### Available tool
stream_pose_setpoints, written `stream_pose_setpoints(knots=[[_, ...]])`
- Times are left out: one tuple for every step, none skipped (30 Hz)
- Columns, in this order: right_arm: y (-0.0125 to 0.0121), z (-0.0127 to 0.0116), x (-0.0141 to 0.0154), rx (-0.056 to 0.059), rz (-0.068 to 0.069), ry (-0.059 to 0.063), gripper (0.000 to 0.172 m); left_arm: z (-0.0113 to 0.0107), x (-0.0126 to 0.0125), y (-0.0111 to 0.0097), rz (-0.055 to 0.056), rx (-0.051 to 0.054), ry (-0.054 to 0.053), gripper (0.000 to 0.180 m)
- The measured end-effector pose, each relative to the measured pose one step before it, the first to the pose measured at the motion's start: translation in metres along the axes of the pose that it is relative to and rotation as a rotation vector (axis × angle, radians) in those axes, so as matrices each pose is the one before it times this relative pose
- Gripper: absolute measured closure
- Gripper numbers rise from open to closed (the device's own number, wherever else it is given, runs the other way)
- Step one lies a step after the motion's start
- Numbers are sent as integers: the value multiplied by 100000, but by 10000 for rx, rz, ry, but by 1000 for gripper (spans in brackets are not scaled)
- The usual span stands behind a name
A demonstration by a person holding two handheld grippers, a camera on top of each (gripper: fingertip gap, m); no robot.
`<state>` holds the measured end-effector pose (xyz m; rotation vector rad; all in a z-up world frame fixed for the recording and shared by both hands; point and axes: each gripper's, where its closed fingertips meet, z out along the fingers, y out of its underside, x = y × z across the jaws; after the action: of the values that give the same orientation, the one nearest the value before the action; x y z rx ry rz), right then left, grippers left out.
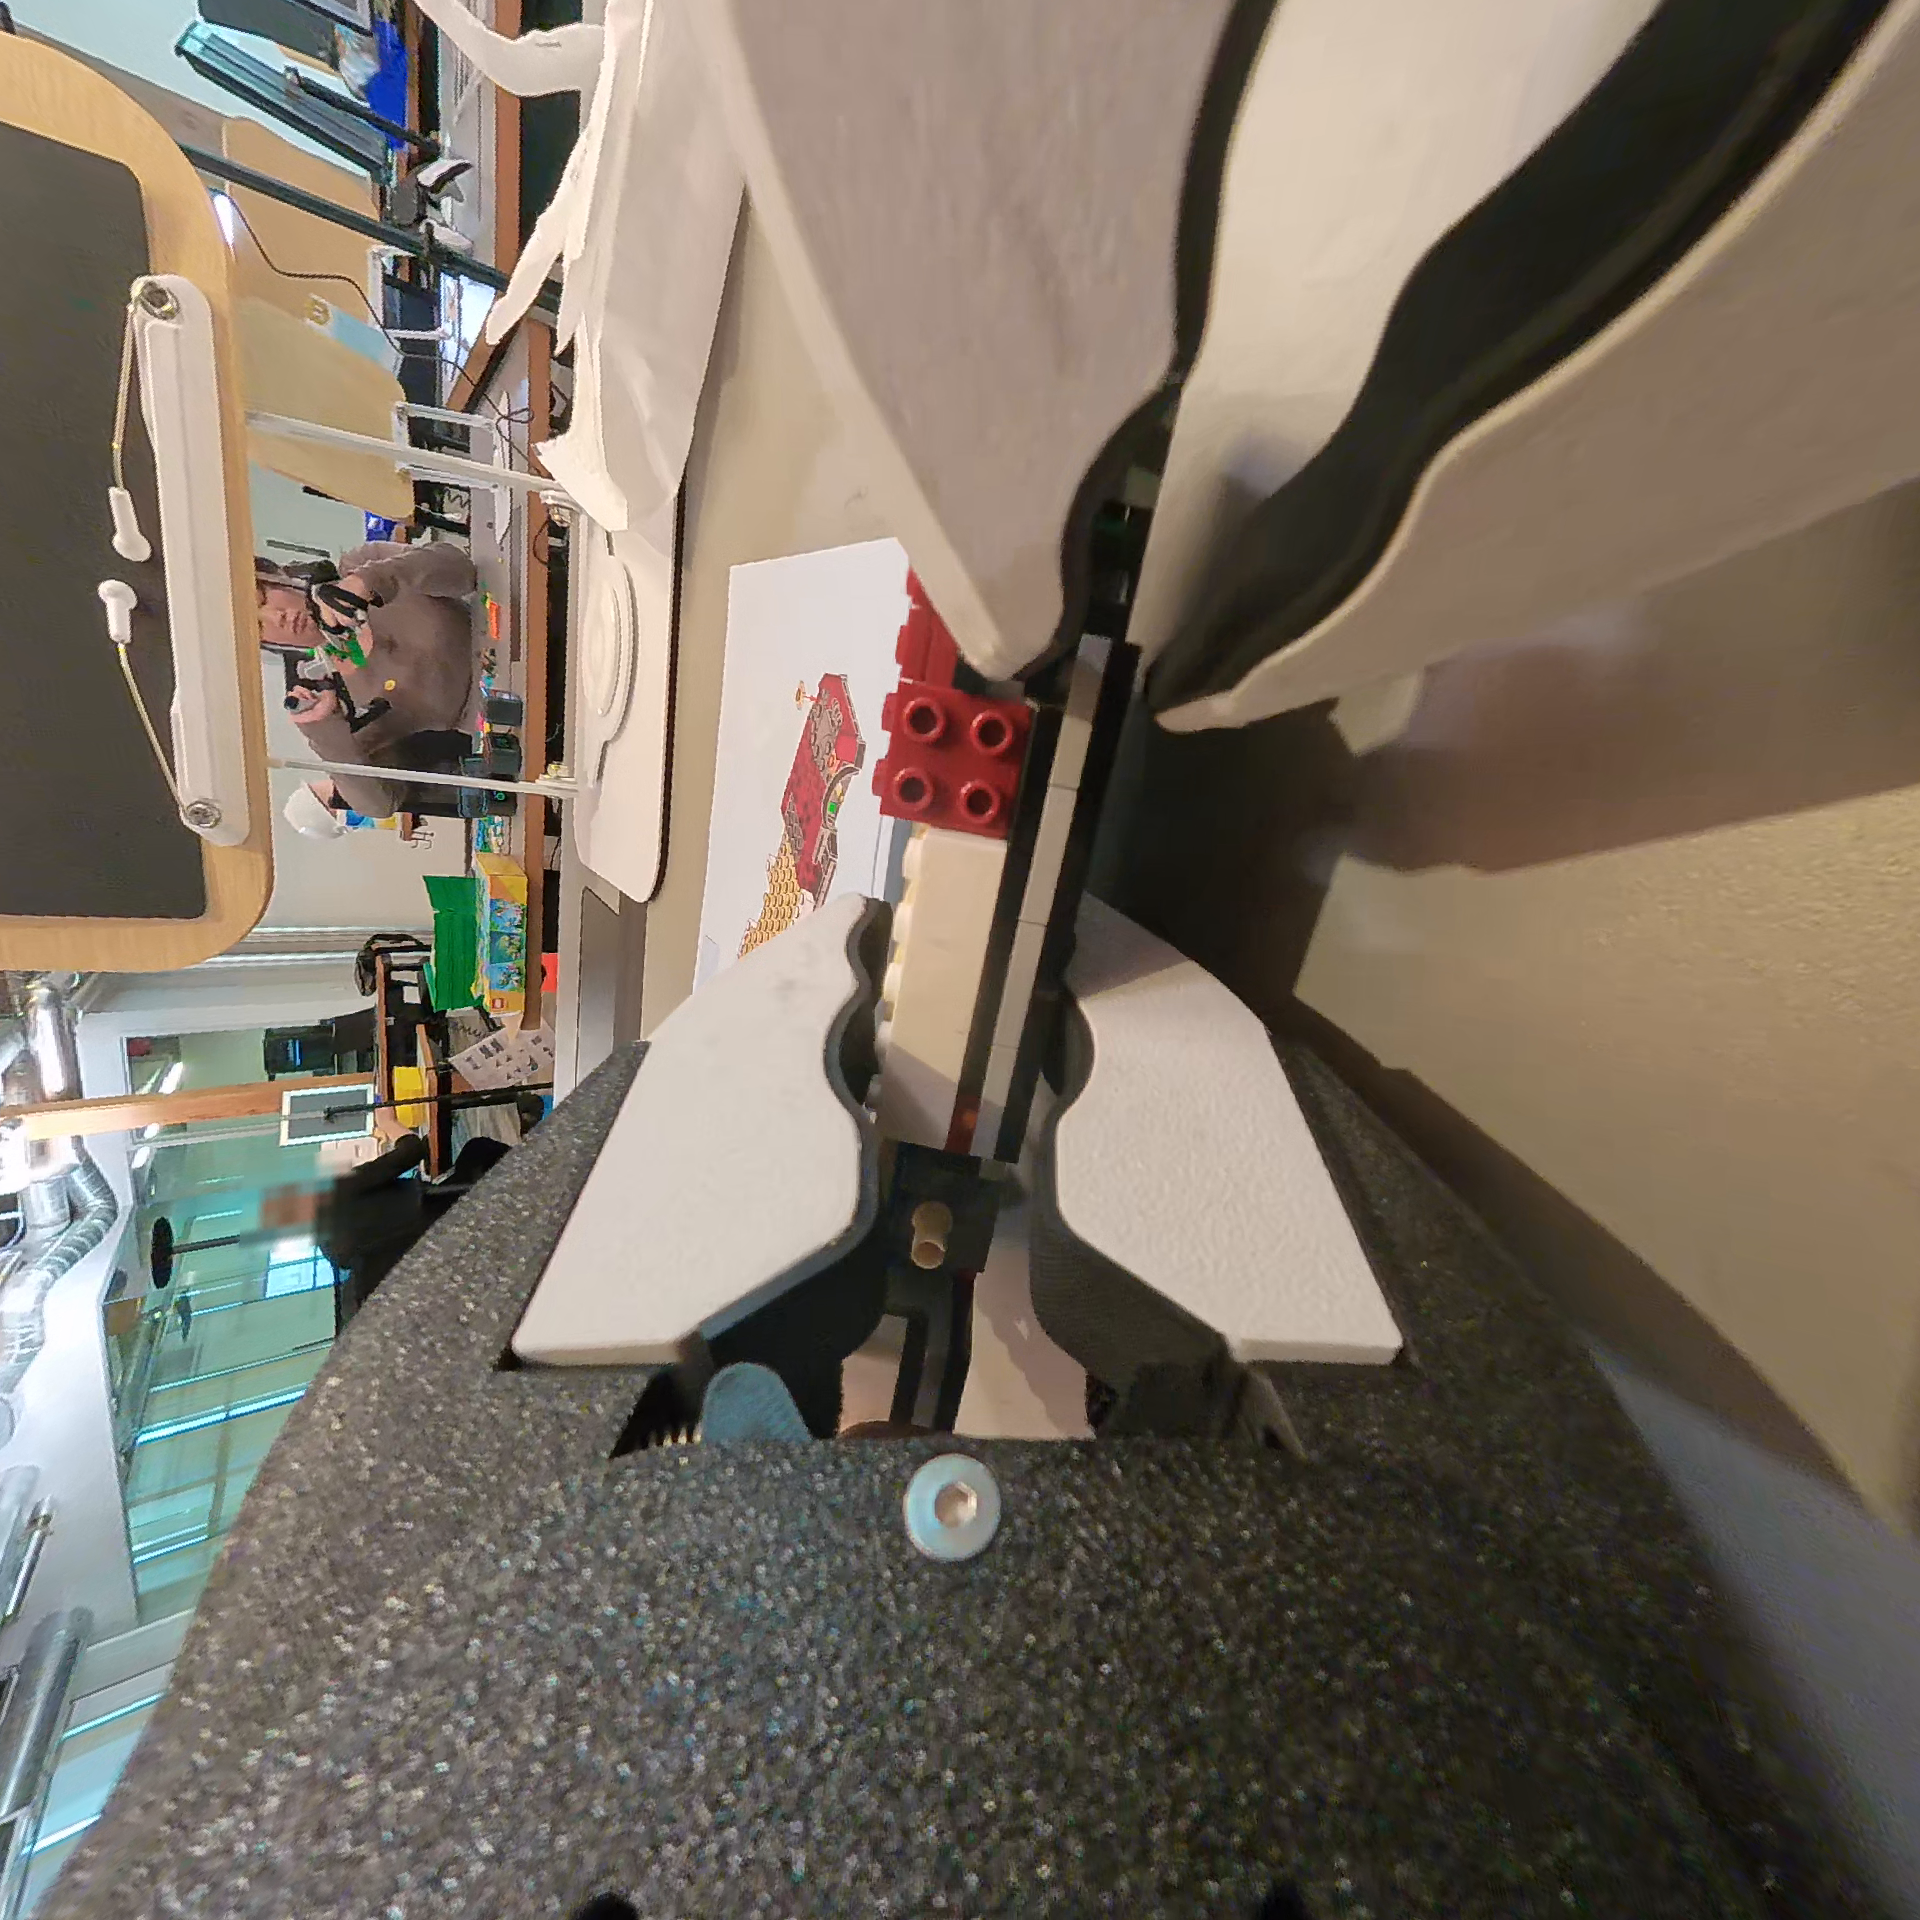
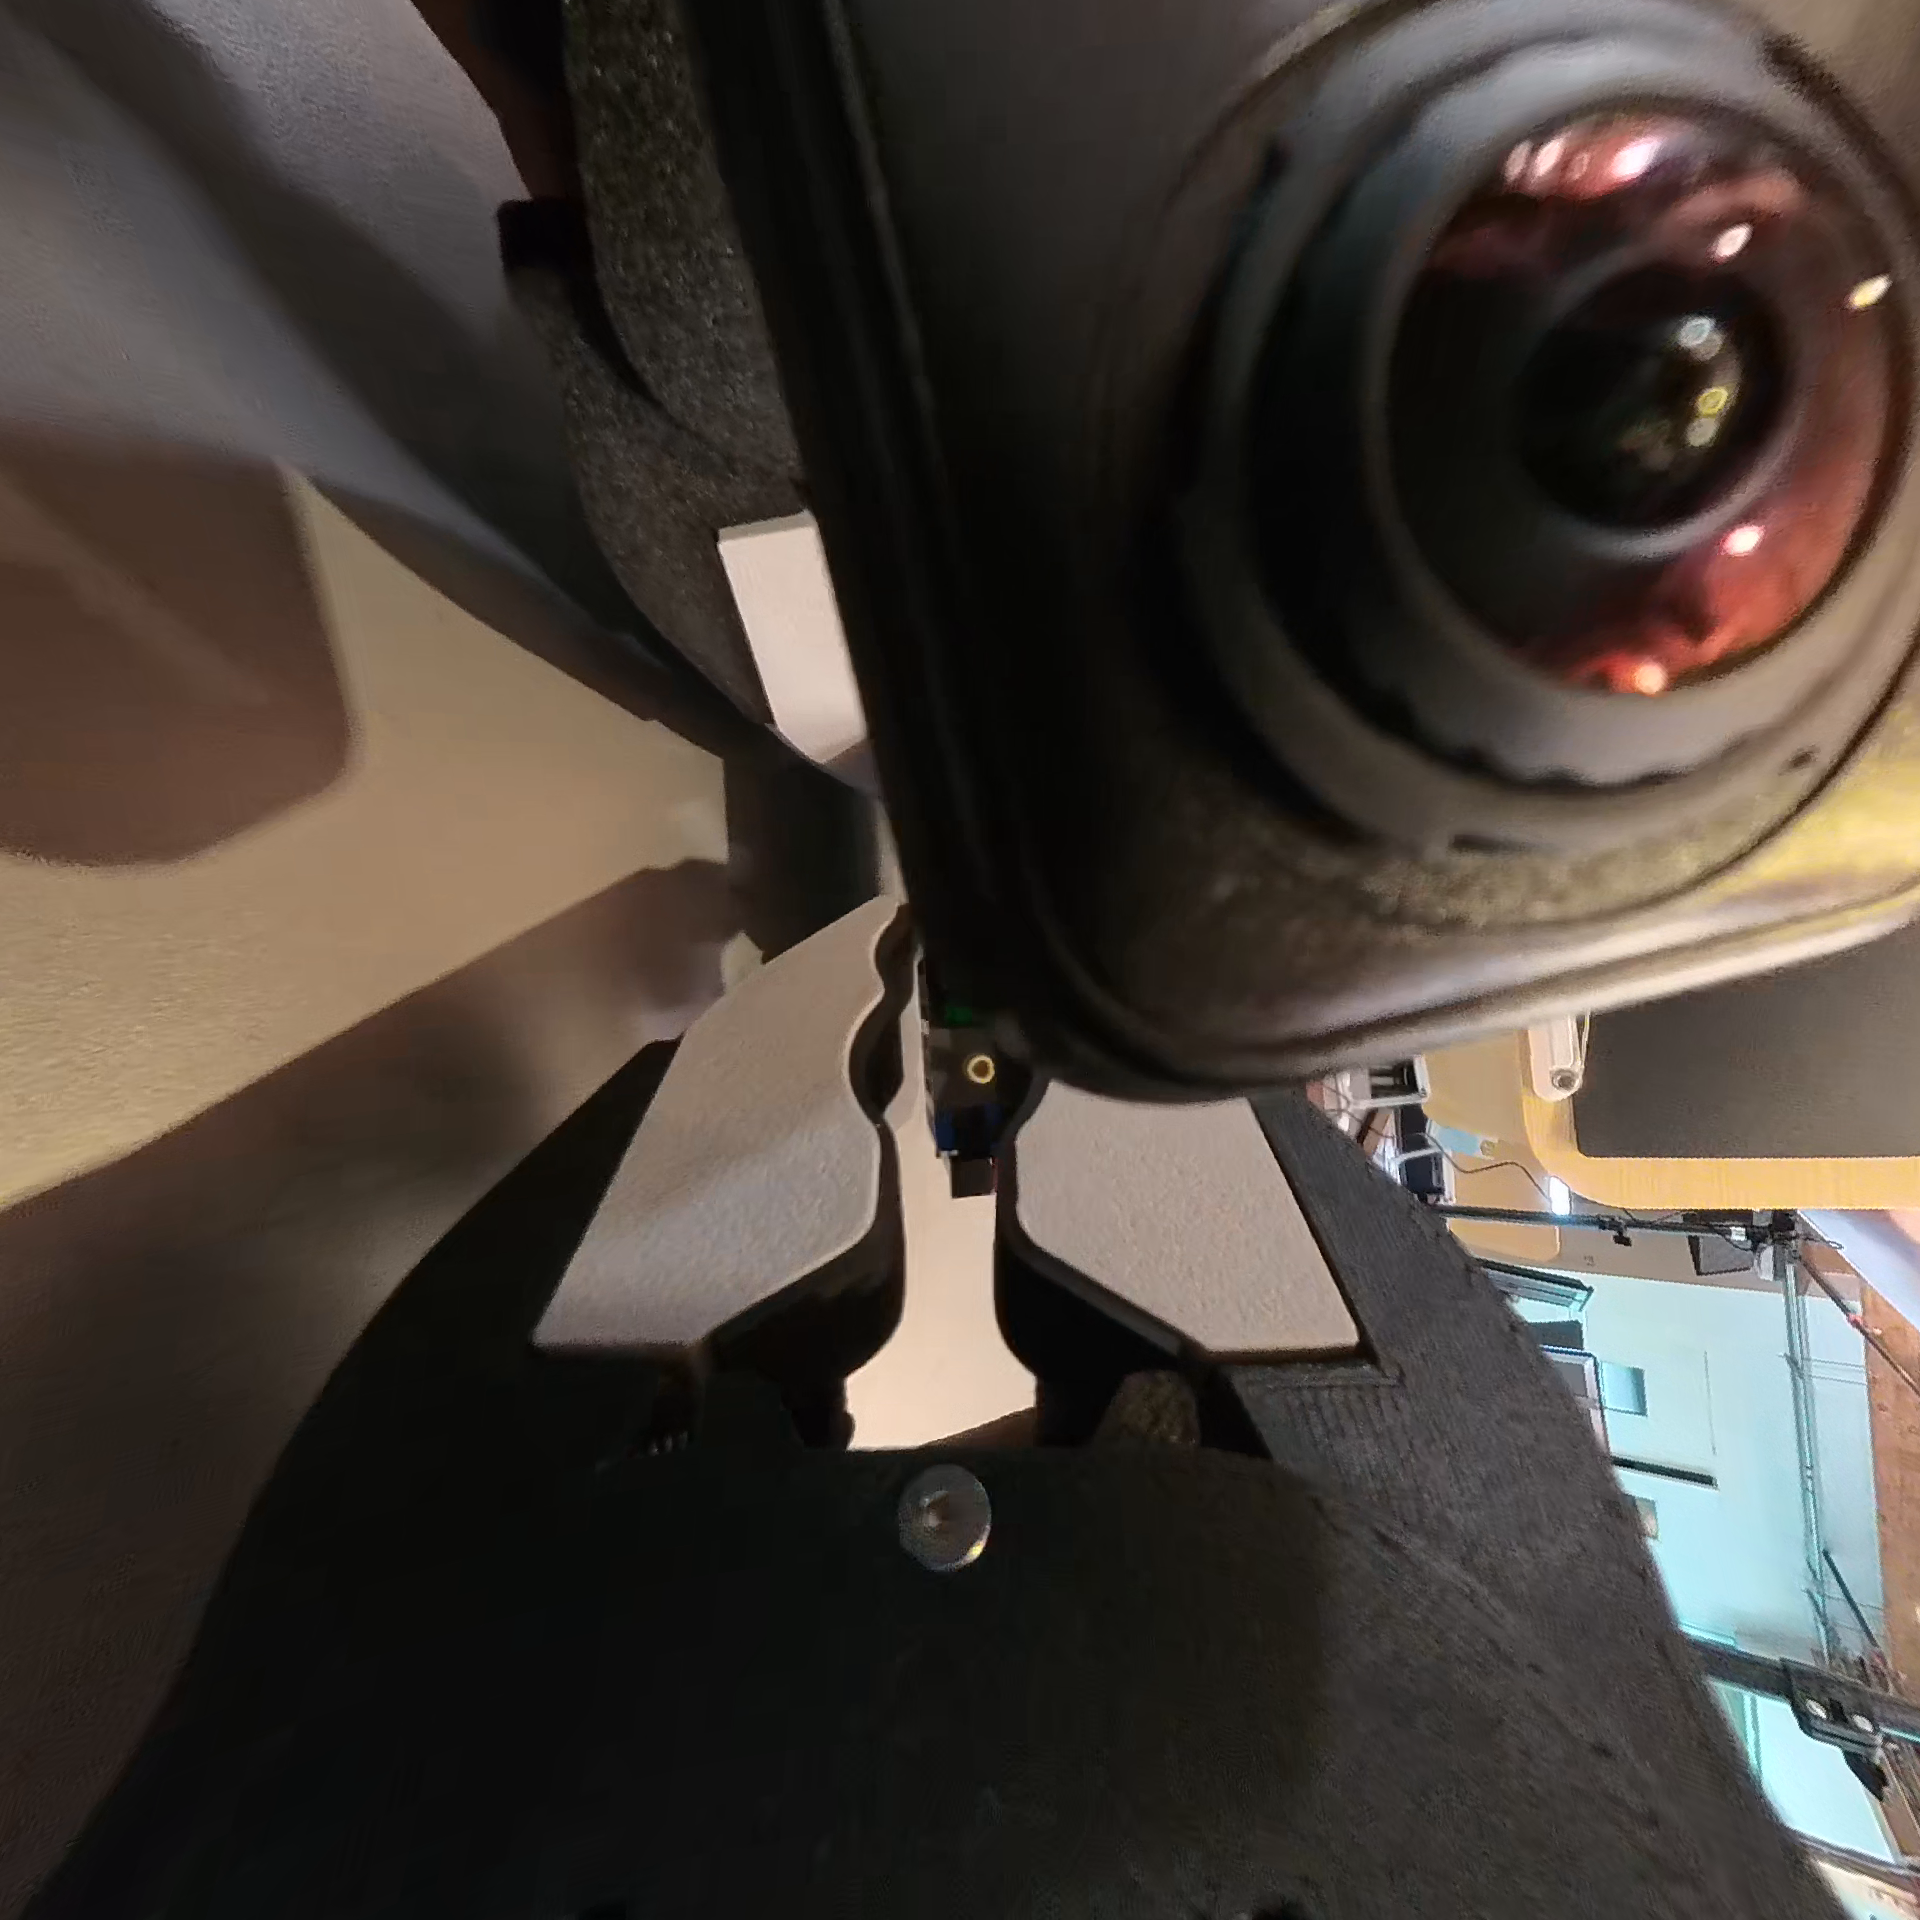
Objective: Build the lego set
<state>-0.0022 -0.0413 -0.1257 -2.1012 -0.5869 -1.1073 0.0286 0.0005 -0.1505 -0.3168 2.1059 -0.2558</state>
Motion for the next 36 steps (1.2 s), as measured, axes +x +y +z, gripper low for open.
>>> stream_pose_setpoints(knots=[[15,33,6,11,18,5,159,28,45,16,24,-6,8,152],[16,42,-15,16,24,-12,160,9,47,2,16,-6,12,152],[22,28,-16,19,9,-10,160,12,-9,7,24,-6,-15,152],[-6,19,8,33,-26,9,160,8,-22,7,11,4,-15,152],[2,6,22,43,-49,26,160,-2,-26,-5,-4,14,-5,152],[5,-5,28,37,-33,16,160,-20,-52,-21,5,19,-24,152],[3,-3,11,28,4,-12,161,-14,-24,-25,24,15,-19,152],[9,-6,7,23,4,-15,161,3,-20,-16,18,8,-18,152],[17,0,4,27,-27,-4,161,-3,3,-18,11,7,2,152],[11,3,-10,30,-37,7,161,-5,11,-6,6,6,8,152],[21,8,9,22,-17,12,161,8,-8,9,0,-1,0,152],[12,3,6,11,6,1,161,7,-3,-7,2,-3,0,152],[10,5,18,8,17,-1,161,-2,5,-6,0,-3,1,152],[7,2,24,14,9,-1,161,4,-24,-2,-11,-5,-4,152],[0,-1,9,22,0,-5,161,-4,-20,4,7,2,-3,152],[0,-1,17,23,-8,-5,161,9,-18,-7,-3,9,-3,152],[1,-12,2,7,-22,2,161,7,7,0,-19,1,18,152],[13,5,-1,-4,-18,2,162,2,5,-12,-34,1,12,152],[15,6,-36,-6,-25,-11,162,11,6,7,7,-4,6,152],[18,22,-46,-13,-19,-21,163,22,37,18,37,-14,7,152],[30,27,-39,-14,8,-16,163,40,44,24,2,-17,13,152],[17,20,-30,-12,4,-13,162,24,24,5,3,-13,4,152],[27,16,-33,-12,-13,-18,163,21,30,15,30,-8,6,152],[19,1,-18,-9,-16,-10,162,29,19,-5,16,-3,-2,152],[9,7,-13,-2,-11,-3,163,20,-4,5,-1,-4,-2,152],[15,18,-27,2,-11,-12,163,18,7,1,22,-10,-2,152],[34,22,-33,3,-9,-22,162,30,19,18,34,-16,-4,152],[26,17,-52,3,-10,-33,162,31,16,11,19,-6,-7,152],[45,6,-74,-6,-30,-44,162,47,83,0,27,-2,16,152],[36,6,-39,-10,-37,-17,162,49,46,-3,29,-3,-1,152],[31,-8,-20,-1,-26,10,162,24,-24,-22,27,3,-35,152],[22,2,-6,-4,-33,-3,162,10,-10,-13,43,0,-30,152],[18,-11,-12,-12,-70,-2,162,13,-11,-8,35,1,-23,152],[10,4,-9,-12,-108,12,162,24,-8,-13,26,4,-21,152],[3,-2,-23,-13,-95,13,162,5,-13,4,47,-6,-28,152],[-3,0,-33,-21,-62,-3,162,-3,-46,3,79,-26,-48,152]])
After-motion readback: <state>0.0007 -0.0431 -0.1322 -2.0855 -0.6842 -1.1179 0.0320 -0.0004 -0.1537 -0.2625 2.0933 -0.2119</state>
